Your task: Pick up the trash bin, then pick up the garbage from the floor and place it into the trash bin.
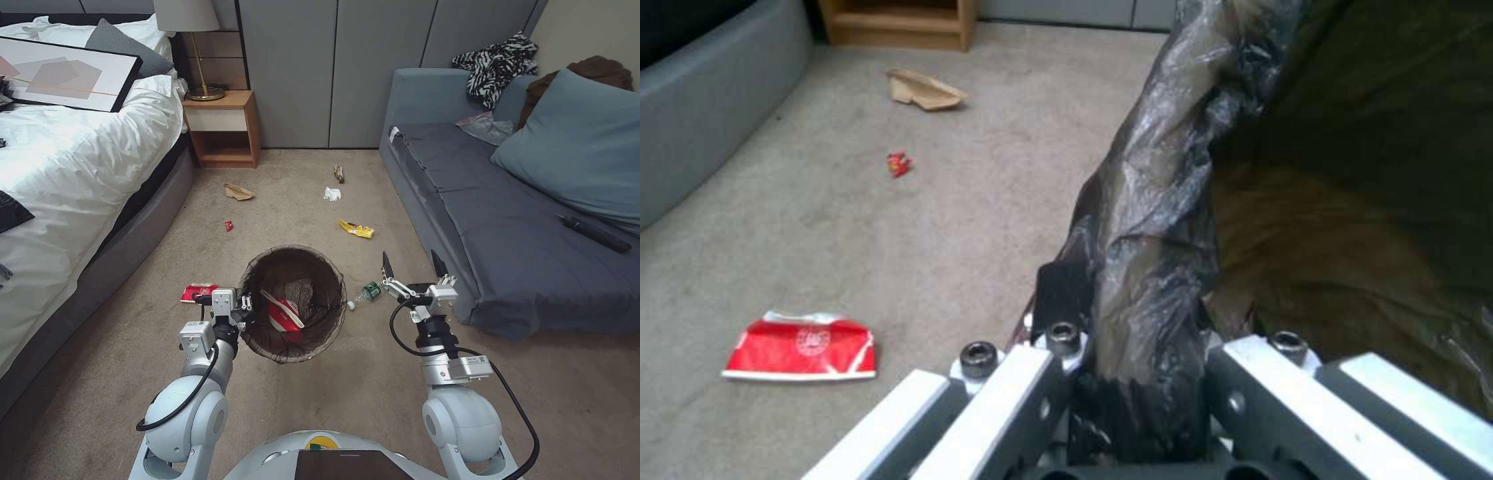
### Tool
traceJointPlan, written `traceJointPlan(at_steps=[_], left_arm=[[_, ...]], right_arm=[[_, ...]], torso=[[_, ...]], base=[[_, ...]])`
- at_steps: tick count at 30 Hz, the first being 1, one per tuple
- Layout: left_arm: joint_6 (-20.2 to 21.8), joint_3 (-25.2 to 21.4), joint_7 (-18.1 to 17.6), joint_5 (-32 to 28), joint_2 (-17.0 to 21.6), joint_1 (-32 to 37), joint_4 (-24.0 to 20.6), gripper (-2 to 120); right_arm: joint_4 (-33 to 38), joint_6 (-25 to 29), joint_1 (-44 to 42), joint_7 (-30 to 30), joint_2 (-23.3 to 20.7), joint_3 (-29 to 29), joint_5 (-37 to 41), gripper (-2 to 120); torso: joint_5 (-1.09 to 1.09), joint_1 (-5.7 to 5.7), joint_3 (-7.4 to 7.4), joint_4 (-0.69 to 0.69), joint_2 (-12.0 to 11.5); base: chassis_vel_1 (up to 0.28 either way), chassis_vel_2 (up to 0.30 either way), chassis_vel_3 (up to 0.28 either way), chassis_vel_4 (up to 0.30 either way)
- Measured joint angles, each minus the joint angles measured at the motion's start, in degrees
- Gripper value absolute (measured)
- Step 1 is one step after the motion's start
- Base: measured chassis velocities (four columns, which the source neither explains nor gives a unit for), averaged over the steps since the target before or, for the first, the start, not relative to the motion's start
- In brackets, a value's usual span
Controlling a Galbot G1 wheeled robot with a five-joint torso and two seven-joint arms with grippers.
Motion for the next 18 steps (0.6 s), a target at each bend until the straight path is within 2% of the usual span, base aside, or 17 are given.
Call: traceJointPlan(at_steps=[18], left_arm=[[-3.78,-0.47,0.22,1.02,-0.14,-0.37,0.49,2]], right_arm=[[0.05,0.05,-0.12,-0.45,0.02,0.05,0.03,100]], torso=[[0.0,0.0,0.0,0.03,0.0]], base=[[0.0,0.0,0.0,0.0]])
